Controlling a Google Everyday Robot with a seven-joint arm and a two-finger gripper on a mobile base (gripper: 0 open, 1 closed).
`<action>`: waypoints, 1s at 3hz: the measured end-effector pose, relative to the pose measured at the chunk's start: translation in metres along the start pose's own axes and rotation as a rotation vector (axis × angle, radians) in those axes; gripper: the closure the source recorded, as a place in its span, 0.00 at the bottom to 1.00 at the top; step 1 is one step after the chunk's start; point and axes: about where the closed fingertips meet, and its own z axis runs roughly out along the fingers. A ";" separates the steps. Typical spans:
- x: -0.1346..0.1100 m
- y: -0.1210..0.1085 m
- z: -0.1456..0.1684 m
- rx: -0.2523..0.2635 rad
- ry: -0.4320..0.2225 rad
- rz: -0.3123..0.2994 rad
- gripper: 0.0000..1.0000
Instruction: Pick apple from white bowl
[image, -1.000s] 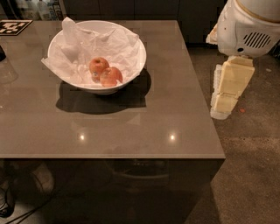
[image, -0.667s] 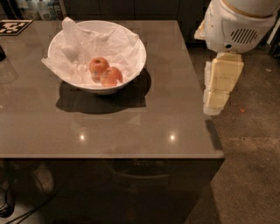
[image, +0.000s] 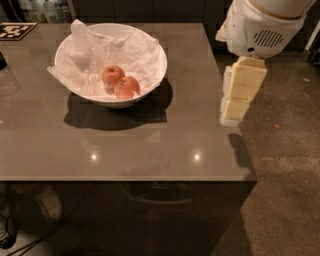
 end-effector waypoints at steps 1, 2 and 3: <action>-0.029 -0.012 0.007 -0.031 -0.067 0.028 0.00; -0.052 -0.009 0.007 -0.088 -0.126 -0.014 0.00; -0.054 -0.011 0.004 -0.067 -0.134 -0.009 0.00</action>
Offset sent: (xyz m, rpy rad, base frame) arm 0.0036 0.0740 0.0016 0.1563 0.1735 0.1639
